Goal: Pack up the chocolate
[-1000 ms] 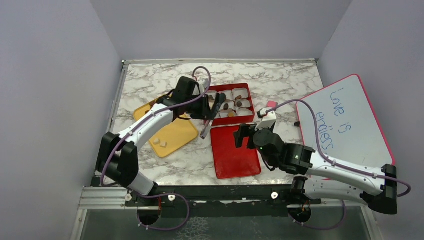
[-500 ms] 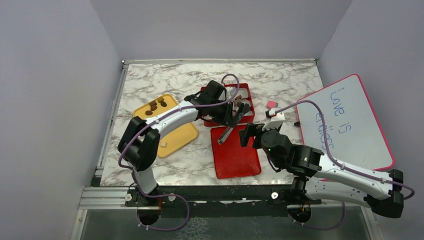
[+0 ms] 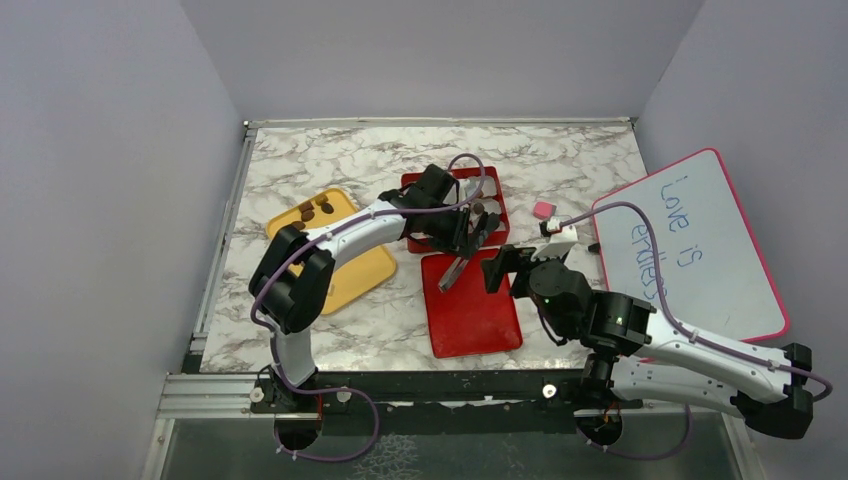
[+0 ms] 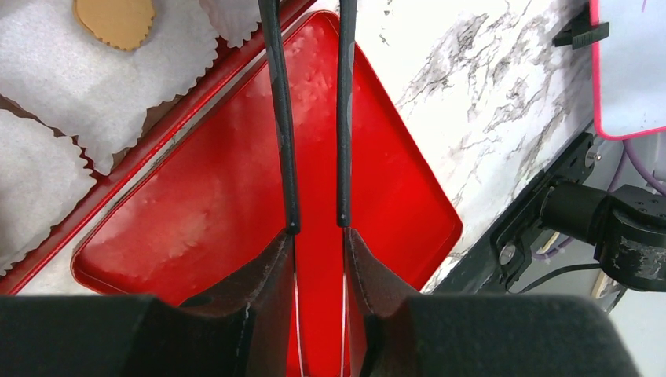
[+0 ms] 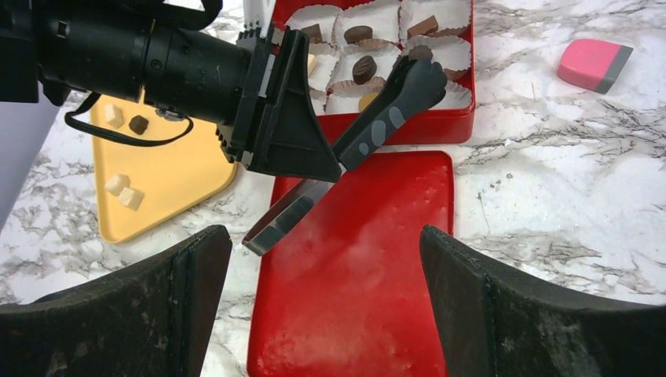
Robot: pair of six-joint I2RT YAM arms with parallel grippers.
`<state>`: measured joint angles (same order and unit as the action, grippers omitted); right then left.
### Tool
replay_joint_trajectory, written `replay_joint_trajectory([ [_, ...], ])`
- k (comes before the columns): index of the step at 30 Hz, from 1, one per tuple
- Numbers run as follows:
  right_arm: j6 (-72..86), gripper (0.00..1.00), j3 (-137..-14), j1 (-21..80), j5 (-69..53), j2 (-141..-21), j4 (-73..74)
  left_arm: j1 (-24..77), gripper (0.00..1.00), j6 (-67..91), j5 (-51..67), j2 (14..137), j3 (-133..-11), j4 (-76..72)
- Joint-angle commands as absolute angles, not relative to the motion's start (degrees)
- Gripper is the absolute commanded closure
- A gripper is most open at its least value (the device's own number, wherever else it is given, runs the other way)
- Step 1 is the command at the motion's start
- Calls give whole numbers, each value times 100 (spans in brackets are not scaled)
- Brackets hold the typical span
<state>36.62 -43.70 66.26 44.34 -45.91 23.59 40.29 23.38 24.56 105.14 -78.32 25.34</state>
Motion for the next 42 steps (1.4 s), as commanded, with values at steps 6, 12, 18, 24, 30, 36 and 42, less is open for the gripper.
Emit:
replay_joint_trajectory([
  [6,3848,5,-4307,6609,4656,-4447,2574,4104,69,2347,2393,10643,-8125,2489],
  [12,3857,5,-4284,6612,4648,-4438,2558,4113,68,2338,2294,10625,-8159,2505],
  [18,3873,5,-4339,6609,4655,-4435,2653,4113,65,2334,2241,10626,-8174,2513],
  [24,3850,5,-4334,6609,4611,-4405,2599,4113,65,2338,2241,10580,-8216,2525],
  [30,3807,5,-4367,6609,4529,-4573,2489,4113,67,2414,2112,10307,-8312,2536],
  [36,4040,5,-4428,6610,4416,-4649,2627,4113,67,2402,1482,9770,-8387,2613],
  [42,4069,5,-4314,6612,4269,-4637,2496,4025,68,2323,504,9319,-8425,2764],
])
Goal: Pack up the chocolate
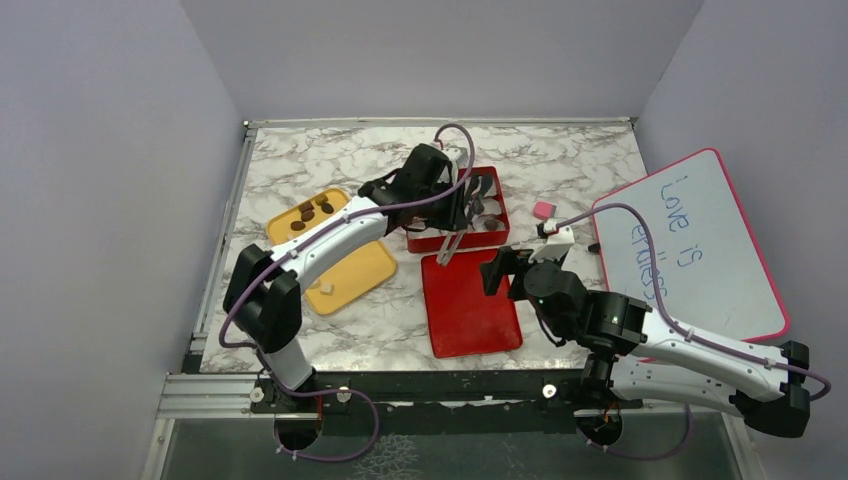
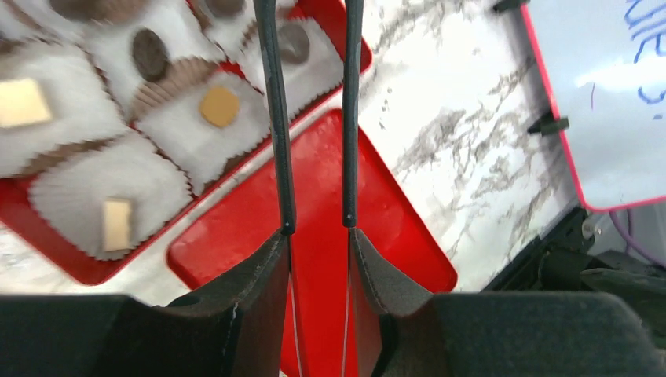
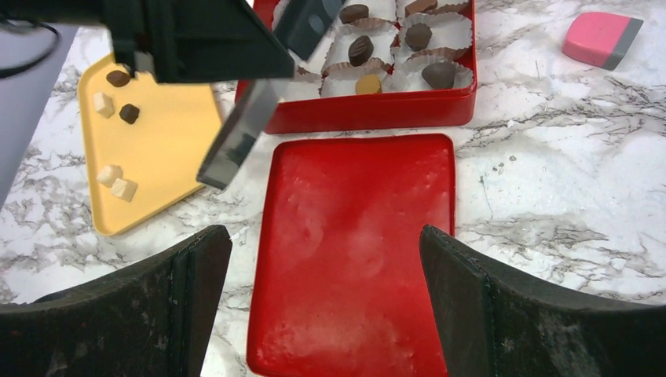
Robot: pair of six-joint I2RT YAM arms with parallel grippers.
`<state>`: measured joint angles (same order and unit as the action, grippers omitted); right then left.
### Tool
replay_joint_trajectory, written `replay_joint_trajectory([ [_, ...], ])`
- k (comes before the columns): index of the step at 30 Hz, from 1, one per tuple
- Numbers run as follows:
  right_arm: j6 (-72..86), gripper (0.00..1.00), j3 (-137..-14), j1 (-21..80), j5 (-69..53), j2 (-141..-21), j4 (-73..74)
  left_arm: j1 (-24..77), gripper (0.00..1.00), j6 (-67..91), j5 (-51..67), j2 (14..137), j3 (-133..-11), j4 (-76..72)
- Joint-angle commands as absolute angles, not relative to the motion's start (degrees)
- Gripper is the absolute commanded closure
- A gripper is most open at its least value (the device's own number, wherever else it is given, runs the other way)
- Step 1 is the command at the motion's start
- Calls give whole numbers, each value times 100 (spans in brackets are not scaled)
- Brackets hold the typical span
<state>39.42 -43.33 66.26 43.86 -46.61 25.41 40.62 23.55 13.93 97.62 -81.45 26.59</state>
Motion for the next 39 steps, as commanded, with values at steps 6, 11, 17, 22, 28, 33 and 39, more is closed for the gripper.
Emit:
replay_joint_trajectory([
  [6,4037,5,-4221,6610,4061,-4698,2356,3399,68,2149,-118,9171,-8623,3118],
  [11,4069,5,-4233,6609,3970,-4795,2418,2644,68,2096,-246,9272,-8652,3121],
  [17,4164,5,-4189,6609,3854,-4810,2457,2012,68,2030,-575,9796,-8943,3112],
  [22,4225,5,-4147,6612,3747,-4862,2387,1628,69,2058,-516,10730,-9724,3094],
  [28,4248,5,-4124,6609,3603,-4900,2421,1586,69,2162,-1059,11677,-10446,2941],
  [33,4254,5,-4149,6609,3669,-4758,2661,1561,69,2169,-1221,12452,-10931,2887],
  [39,4040,5,-4171,6609,3697,-4499,2554,1539,68,2280,-1239,13083,-11294,2911],
])
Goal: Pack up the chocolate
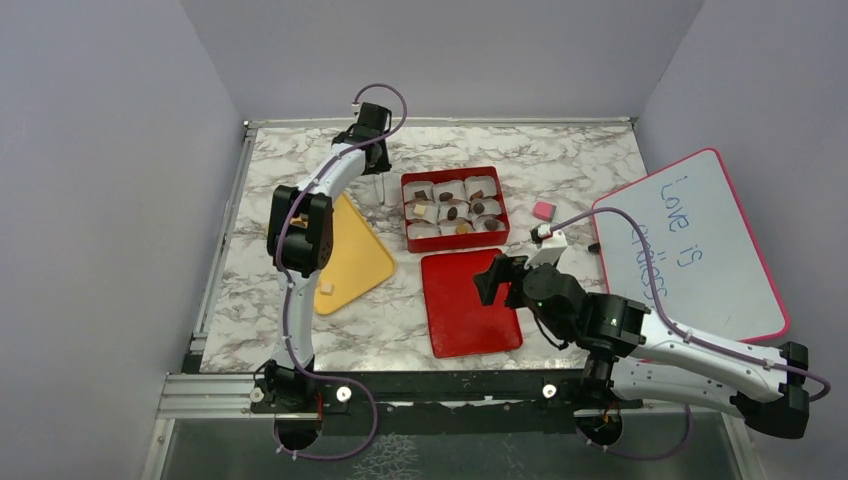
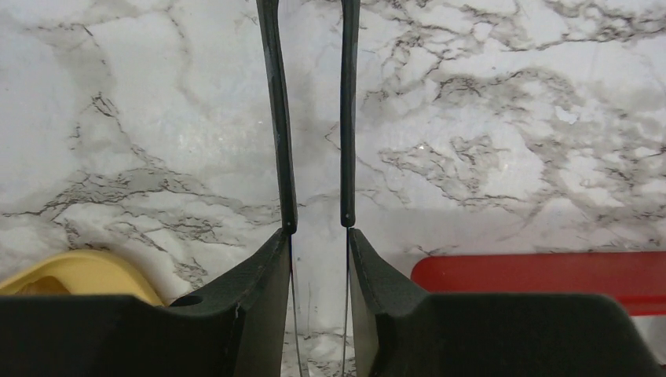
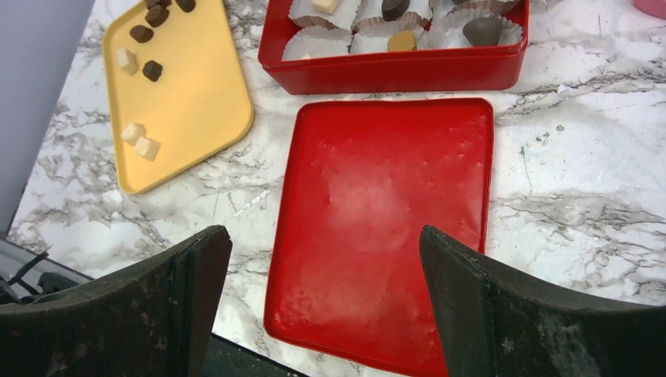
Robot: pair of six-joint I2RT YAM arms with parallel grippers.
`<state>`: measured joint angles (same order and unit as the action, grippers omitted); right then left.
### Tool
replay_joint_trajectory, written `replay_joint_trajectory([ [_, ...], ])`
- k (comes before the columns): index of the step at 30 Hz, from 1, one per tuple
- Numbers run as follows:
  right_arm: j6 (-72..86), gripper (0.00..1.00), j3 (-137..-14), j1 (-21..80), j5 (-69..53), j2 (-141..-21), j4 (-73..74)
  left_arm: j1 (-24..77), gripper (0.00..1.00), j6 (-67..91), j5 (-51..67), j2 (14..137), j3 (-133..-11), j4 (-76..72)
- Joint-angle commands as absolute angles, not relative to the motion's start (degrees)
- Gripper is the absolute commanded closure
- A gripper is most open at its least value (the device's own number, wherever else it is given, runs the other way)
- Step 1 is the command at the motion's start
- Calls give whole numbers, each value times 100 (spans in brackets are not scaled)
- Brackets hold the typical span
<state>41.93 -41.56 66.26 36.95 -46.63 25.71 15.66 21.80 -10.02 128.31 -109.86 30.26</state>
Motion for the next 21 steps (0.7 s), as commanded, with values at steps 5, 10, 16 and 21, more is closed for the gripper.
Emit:
replay_joint_trajectory([
  [5,3884,5,-4368,6610,3741,-4586,2663,1529,66,2284,-1152,13417,-11490,3019],
  [10,3929,5,-4258,6614,3675,-4575,2638,1529,47,2315,-1090,13286,-11407,3049],
  [16,4173,5,-4087,6609,3543,-4645,2578,1507,31,2320,-883,12712,-11412,3205],
  [21,4414,5,-3971,6609,3371,-4788,2547,1505,19,2153,-473,11843,-11061,3198],
])
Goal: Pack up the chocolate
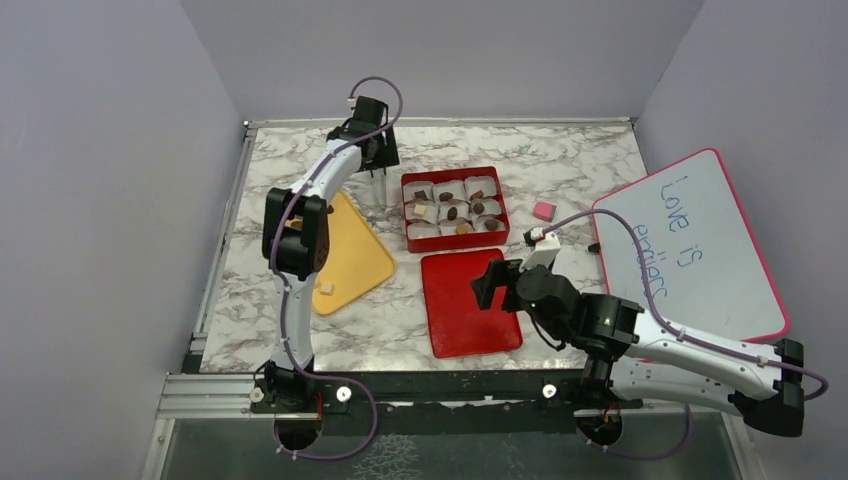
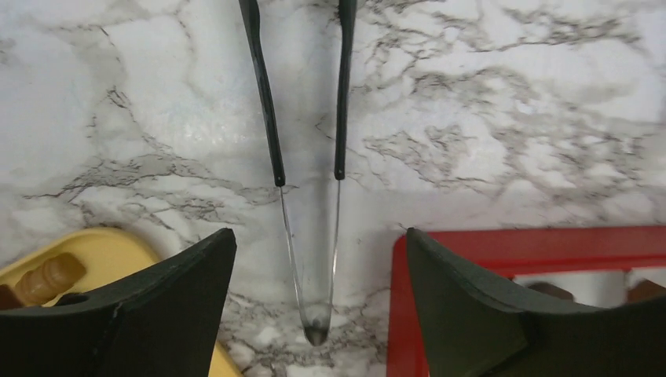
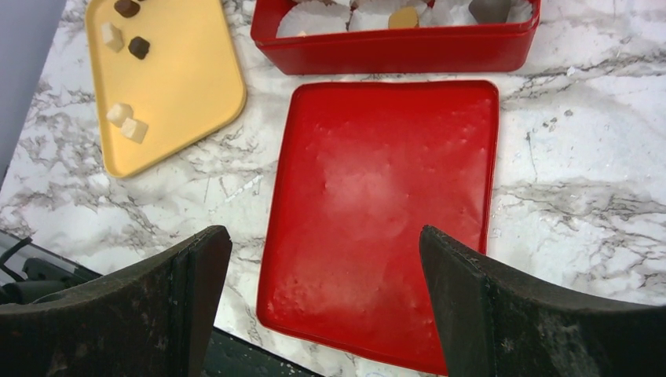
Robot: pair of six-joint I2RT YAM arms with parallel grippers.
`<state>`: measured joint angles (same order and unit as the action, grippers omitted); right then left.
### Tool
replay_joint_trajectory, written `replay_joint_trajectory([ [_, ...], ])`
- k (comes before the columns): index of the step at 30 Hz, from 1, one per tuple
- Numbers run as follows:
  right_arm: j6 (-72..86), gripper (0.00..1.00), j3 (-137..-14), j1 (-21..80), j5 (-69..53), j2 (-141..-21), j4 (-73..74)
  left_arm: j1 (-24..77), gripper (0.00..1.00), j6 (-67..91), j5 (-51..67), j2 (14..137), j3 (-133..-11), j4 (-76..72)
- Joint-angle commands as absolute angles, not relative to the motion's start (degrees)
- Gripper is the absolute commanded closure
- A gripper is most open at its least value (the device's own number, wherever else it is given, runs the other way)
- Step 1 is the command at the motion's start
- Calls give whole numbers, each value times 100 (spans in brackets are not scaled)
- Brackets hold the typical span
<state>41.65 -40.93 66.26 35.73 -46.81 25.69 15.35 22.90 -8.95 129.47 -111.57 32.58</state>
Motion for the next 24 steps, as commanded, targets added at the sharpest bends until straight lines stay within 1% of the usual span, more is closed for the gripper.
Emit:
replay_joint_trajectory([
  [1,4424,6,-3977,6609,3369,-4829,2568,1503,14,2064,-324,11677,-10928,3196],
  [3,4556,6,-4053,6614,3366,-4919,2742,1503,3,2035,-84,11299,-10574,3191],
  [4,4656,6,-4081,6610,3365,-4951,2838,1505,1,2039,-15,11101,-10362,3185],
  [8,4774,6,-4030,6610,3183,-5027,2786,1514,1,1997,506,10313,-9527,3122],
  [14,4788,7,-3998,6609,2640,-5253,2503,1521,1,1766,718,9134,-8426,3076],
  [20,4945,8,-4142,6610,2525,-5796,2800,1525,1,1729,1019,7702,-7010,2895],
  [22,4570,8,-4189,6610,2440,-6000,2783,1521,1,1715,1117,7234,-6559,2842],
  [24,3708,8,-4230,6609,2217,-6119,2665,1521,1,1647,1178,6783,-6124,2729],
])
